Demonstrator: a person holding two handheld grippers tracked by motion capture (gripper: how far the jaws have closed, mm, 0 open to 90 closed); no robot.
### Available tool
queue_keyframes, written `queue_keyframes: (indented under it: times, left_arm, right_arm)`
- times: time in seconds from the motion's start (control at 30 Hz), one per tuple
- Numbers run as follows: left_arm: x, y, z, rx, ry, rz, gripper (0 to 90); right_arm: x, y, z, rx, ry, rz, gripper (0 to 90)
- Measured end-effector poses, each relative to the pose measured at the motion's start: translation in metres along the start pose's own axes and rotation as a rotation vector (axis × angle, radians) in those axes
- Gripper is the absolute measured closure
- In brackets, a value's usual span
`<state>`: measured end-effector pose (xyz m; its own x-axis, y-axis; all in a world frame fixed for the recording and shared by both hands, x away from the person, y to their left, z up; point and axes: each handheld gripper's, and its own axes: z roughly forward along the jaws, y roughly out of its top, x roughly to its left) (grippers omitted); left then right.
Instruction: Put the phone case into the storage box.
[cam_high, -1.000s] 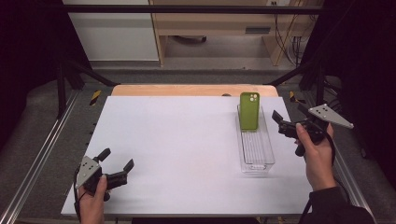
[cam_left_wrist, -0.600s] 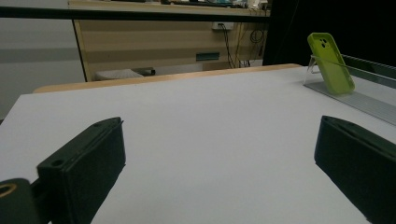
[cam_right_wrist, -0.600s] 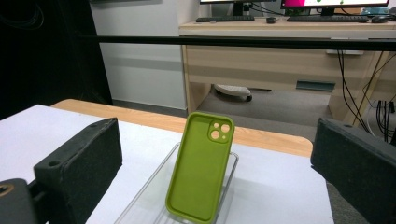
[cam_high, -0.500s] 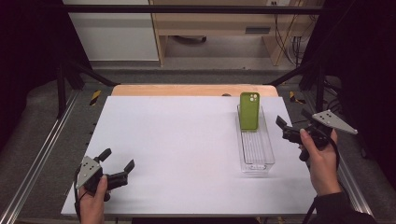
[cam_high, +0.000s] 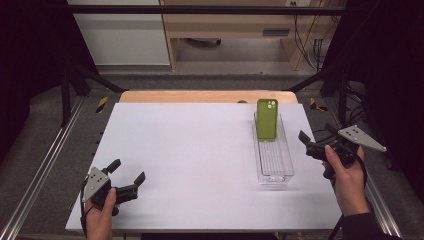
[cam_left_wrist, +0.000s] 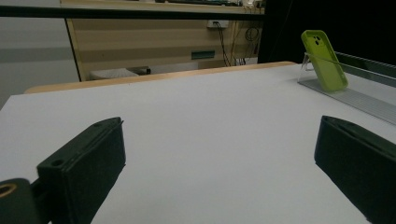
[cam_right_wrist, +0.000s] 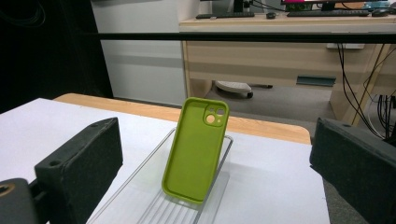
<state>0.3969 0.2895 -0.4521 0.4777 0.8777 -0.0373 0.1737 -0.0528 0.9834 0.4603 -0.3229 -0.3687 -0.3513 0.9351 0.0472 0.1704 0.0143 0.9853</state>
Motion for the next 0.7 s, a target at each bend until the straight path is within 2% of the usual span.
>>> queue_keyframes:
  times: [0.37, 0.7]
  left_arm:
    - [0.000, 0.000, 0.000, -0.002, -0.002, 0.004, 1.4]
    - [-0.001, 0.000, -0.001, 0.000, -0.001, 0.005, 1.5]
  right_arm:
    - [-0.001, -0.008, -0.005, -0.003, -0.002, -0.013, 3.3]
    - [0.000, -0.019, -0.010, 0.002, -0.003, -0.003, 3.2]
